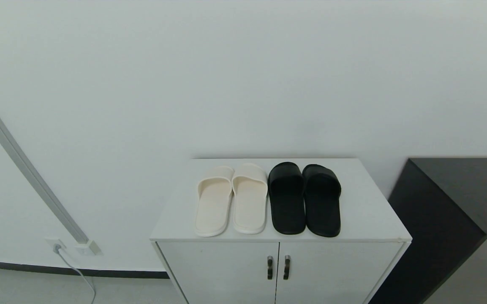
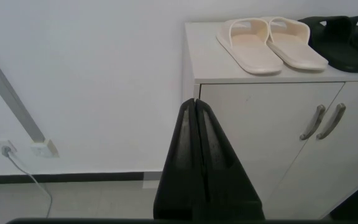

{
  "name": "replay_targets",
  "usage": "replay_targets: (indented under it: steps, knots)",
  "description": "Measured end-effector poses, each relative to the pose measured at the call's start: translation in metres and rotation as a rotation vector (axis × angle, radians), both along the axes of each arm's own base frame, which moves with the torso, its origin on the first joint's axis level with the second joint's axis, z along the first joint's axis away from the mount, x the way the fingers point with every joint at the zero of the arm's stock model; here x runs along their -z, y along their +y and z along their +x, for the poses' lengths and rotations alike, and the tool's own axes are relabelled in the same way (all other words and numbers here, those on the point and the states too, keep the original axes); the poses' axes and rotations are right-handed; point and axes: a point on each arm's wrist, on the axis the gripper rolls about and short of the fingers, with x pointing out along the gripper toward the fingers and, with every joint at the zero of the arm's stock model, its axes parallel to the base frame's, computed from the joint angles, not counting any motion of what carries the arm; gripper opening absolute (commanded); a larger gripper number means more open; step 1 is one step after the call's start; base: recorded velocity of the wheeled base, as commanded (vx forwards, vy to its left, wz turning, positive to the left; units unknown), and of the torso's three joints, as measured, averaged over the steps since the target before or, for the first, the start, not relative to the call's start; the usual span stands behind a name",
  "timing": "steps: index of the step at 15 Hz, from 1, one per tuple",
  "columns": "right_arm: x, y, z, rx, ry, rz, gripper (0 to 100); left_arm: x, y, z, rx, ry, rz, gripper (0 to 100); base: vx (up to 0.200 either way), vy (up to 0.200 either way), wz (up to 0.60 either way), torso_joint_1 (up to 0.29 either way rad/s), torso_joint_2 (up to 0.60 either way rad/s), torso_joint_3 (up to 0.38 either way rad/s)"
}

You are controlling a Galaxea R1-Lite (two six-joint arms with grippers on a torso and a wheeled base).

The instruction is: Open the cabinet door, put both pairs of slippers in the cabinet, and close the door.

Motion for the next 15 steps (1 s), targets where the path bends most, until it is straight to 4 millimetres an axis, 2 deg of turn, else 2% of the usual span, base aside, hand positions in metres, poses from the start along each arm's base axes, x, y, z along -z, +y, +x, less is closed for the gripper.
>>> replay_targets:
  steps: [2,4,9,11,13,15]
  knots:
    - [-0.012,0.002,0.036,-0.044,0.079,0.025,100,0.000,0.000,0.000,0.000,0.000,0.000,0,0.000,0.000,0.00,0.000,0.00,0.000]
    - [-0.019,0.014,0.068,-0.092,0.161,0.073,100,0.000,0.000,0.000,0.000,0.000,0.000,0,0.000,0.000,0.00,0.000,0.00,0.000]
    - [-0.049,0.089,0.129,-0.129,0.237,0.151,100,0.000,0.000,0.000,0.001,0.000,0.001,0,0.000,0.000,0.00,0.000,0.00,0.000]
    - [-0.052,0.119,0.151,-0.115,0.253,0.160,100,0.000,0.000,0.000,0.001,0.001,0.001,0,0.000,0.000,0.00,0.000,0.00,0.000]
    - [-0.045,0.149,0.173,-0.094,0.251,0.164,100,0.000,0.000,0.000,0.001,0.001,0.001,0,0.000,0.000,0.00,0.000,0.00,0.000]
    - [-0.030,0.179,0.195,-0.074,0.237,0.165,100,0.000,0.000,0.000,0.001,0.001,0.001,0,0.000,0.000,0.00,0.000,0.00,0.000]
